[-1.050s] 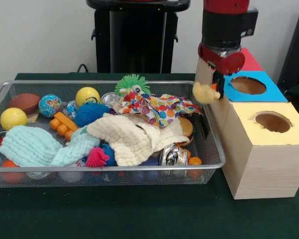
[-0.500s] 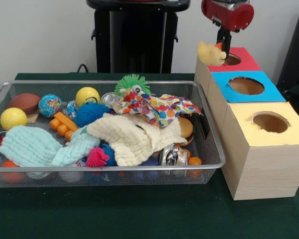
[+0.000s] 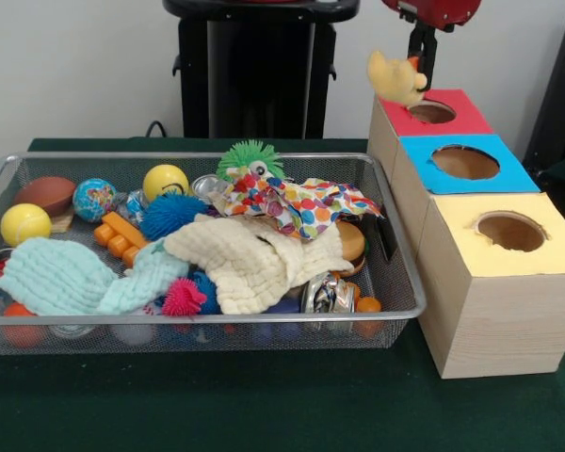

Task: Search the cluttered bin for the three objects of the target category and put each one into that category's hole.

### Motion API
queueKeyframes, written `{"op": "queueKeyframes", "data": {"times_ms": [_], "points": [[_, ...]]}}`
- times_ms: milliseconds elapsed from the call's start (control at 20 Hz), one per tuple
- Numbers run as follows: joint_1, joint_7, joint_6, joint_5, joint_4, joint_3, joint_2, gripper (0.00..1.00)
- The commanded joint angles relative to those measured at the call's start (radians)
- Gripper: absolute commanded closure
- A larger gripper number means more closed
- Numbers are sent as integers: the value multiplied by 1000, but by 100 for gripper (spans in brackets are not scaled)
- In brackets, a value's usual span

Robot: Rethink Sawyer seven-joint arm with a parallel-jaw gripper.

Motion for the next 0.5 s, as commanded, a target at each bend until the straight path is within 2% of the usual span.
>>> {"op": "queueKeyframes", "data": {"times_ms": [50, 500], "points": [[-14, 225, -54, 58, 56, 75, 45, 100], [2, 253, -158, 156, 107, 133, 72, 100]]}}
